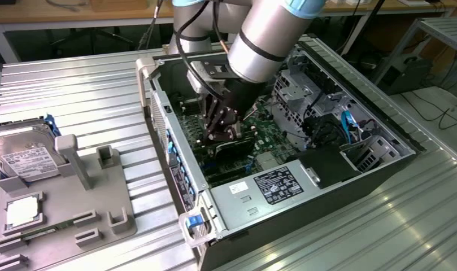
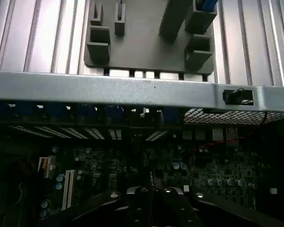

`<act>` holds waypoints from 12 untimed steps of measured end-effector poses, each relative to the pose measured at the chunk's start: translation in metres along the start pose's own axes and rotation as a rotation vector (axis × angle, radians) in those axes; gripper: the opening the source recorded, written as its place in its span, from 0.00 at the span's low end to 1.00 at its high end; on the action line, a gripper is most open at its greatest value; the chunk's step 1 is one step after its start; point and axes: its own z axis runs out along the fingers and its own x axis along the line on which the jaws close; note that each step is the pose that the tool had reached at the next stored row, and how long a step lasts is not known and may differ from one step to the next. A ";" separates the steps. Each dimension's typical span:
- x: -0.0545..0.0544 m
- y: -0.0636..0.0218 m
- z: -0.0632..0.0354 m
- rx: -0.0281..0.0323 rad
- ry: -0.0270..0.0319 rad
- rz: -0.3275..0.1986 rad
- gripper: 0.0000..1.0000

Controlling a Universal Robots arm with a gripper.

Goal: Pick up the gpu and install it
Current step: 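Press down on the gpu until it lock into place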

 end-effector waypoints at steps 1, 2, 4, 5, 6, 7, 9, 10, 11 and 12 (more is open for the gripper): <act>-0.001 0.0005 0.0001 0.0493 0.0034 -0.006 0.11; -0.001 0.0017 0.0006 0.1000 0.0068 -0.014 0.11; -0.001 0.0037 0.0011 0.1117 0.0076 -0.016 0.11; -0.001 0.0050 0.0015 0.1117 0.0076 -0.015 0.11; -0.001 0.0064 0.0020 0.1117 0.0076 -0.015 0.11; -0.001 0.0089 0.0007 0.1116 0.0078 -0.015 0.11; -0.002 0.0105 -0.0006 0.1126 0.0074 -0.016 0.11; -0.002 0.0112 -0.0005 0.1170 0.0079 -0.016 0.11; -0.002 0.0120 -0.0003 0.1247 0.0084 -0.017 0.11; -0.002 0.0130 0.0001 0.1317 0.0087 -0.017 0.11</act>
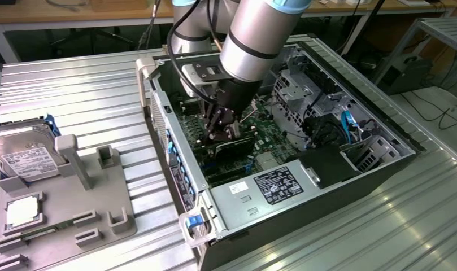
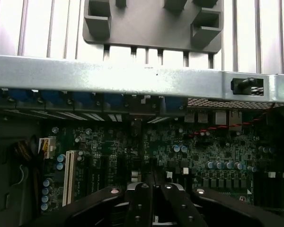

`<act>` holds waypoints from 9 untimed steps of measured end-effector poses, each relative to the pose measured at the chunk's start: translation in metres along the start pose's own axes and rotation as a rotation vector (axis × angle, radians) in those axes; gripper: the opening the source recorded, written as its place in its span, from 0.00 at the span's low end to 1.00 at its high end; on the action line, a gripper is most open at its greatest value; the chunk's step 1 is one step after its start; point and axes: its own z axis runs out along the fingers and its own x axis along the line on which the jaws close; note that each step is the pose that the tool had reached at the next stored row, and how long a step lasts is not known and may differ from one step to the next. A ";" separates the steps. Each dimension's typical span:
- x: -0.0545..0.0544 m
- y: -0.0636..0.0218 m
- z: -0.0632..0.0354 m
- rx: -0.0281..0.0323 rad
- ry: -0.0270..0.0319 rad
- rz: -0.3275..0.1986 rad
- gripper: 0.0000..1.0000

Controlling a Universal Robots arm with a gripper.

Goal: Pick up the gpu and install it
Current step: 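Press down on the gpu until it lock into place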

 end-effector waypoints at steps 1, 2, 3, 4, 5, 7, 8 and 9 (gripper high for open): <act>0.000 0.0013 0.0002 0.0075 0.0005 -0.001 0.11; 0.000 0.0026 0.0004 0.0136 0.0008 -0.001 0.11; 0.000 0.0042 0.0008 0.0184 0.0010 -0.002 0.11; 0.000 0.0061 0.0012 0.0219 0.0011 -0.002 0.11; 0.000 0.0081 0.0017 0.0255 0.0015 -0.002 0.11; -0.001 0.0126 0.0033 0.0344 0.0019 -0.003 0.11; -0.001 0.0137 0.0042 0.0372 0.0024 -0.003 0.11; -0.002 0.0137 0.0054 0.0378 0.0031 -0.003 0.11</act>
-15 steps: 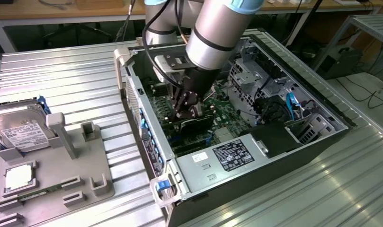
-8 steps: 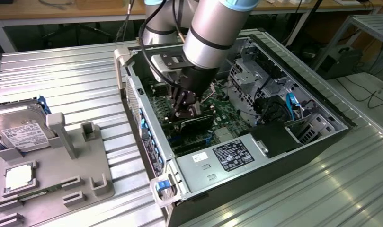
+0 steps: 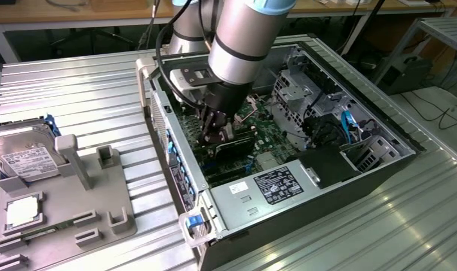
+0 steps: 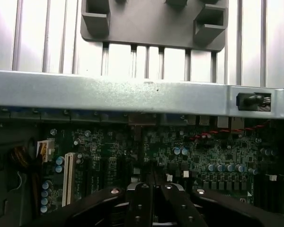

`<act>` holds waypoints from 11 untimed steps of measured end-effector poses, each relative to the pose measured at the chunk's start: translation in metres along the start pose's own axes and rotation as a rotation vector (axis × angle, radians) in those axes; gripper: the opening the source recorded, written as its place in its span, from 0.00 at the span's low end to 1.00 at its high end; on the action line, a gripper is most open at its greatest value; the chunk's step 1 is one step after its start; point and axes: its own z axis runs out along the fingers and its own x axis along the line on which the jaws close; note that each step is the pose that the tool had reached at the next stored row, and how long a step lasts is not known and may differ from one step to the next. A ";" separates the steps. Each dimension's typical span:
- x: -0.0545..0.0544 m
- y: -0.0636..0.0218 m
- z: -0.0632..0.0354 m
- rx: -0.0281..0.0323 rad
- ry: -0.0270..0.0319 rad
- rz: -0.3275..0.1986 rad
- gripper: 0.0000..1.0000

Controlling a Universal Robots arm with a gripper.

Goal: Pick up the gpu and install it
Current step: 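Press down on the gpu until it lock into place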

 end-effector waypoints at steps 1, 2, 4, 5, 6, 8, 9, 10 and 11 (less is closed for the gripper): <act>0.000 -0.0003 0.0018 0.0000 0.0003 0.000 0.11; -0.001 -0.0005 0.0036 -0.0001 0.0006 0.000 0.11; -0.001 -0.0009 0.0062 0.0000 0.0015 0.000 0.11; -0.001 -0.0009 0.0068 0.0002 0.0022 0.000 0.11; -0.001 -0.0004 0.0071 0.0008 0.0039 0.000 0.11; -0.002 0.0021 0.0074 0.0046 0.0075 0.000 0.11; -0.002 0.0031 0.0076 0.0070 0.0089 0.001 0.11; -0.002 0.0041 0.0077 0.0088 0.0109 0.001 0.11; -0.002 0.0045 0.0076 0.0095 0.0132 0.001 0.11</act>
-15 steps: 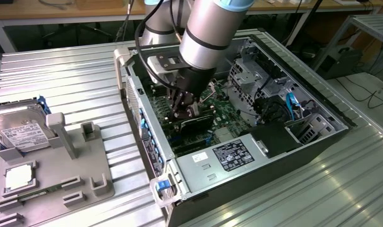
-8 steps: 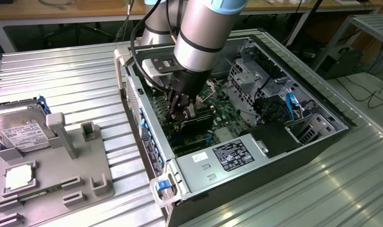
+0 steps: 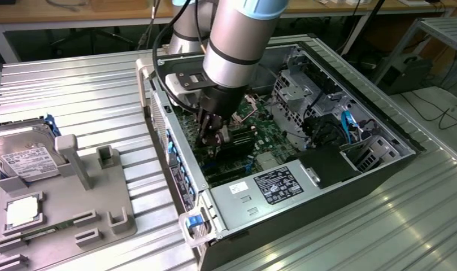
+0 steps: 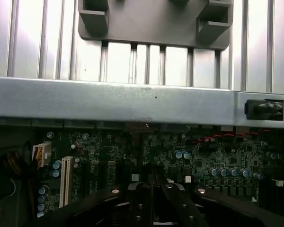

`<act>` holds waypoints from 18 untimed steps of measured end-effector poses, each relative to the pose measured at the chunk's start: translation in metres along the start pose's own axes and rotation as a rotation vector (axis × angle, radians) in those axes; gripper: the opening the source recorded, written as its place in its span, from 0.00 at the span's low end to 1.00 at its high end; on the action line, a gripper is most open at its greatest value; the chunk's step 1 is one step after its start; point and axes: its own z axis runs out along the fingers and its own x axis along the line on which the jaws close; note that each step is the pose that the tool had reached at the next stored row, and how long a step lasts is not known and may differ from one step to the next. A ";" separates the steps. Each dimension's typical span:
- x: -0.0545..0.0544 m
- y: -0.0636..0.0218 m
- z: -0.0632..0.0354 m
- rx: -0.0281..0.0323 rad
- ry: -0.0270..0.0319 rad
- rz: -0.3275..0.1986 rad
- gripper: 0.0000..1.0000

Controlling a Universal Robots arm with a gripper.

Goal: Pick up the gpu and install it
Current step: 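Press down on the gpu until it lock into place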

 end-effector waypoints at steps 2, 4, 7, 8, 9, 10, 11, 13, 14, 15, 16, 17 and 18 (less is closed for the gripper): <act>-0.001 0.0004 -0.0007 0.0012 0.0053 0.000 0.11; -0.002 0.0007 -0.0011 0.0043 0.0113 0.001 0.11; -0.002 0.0016 -0.0045 0.0084 0.0282 0.002 0.11; -0.002 0.0019 -0.0054 0.0093 0.0331 0.003 0.11; -0.002 0.0021 -0.0061 0.0103 0.0374 0.003 0.11; -0.002 0.0023 -0.0064 0.0114 0.0415 0.004 0.11; -0.002 0.0026 -0.0063 0.0126 0.0434 0.004 0.11; -0.003 0.0042 -0.0062 0.0150 0.0449 0.004 0.11; -0.003 0.0056 -0.0060 0.0157 0.0453 0.004 0.11; -0.003 0.0069 -0.0059 0.0163 0.0458 0.004 0.11; -0.003 0.0081 -0.0058 0.0173 0.0460 0.004 0.11; -0.003 0.0090 -0.0057 0.0185 0.0461 0.004 0.11; -0.003 0.0096 -0.0056 0.0201 0.0461 0.004 0.11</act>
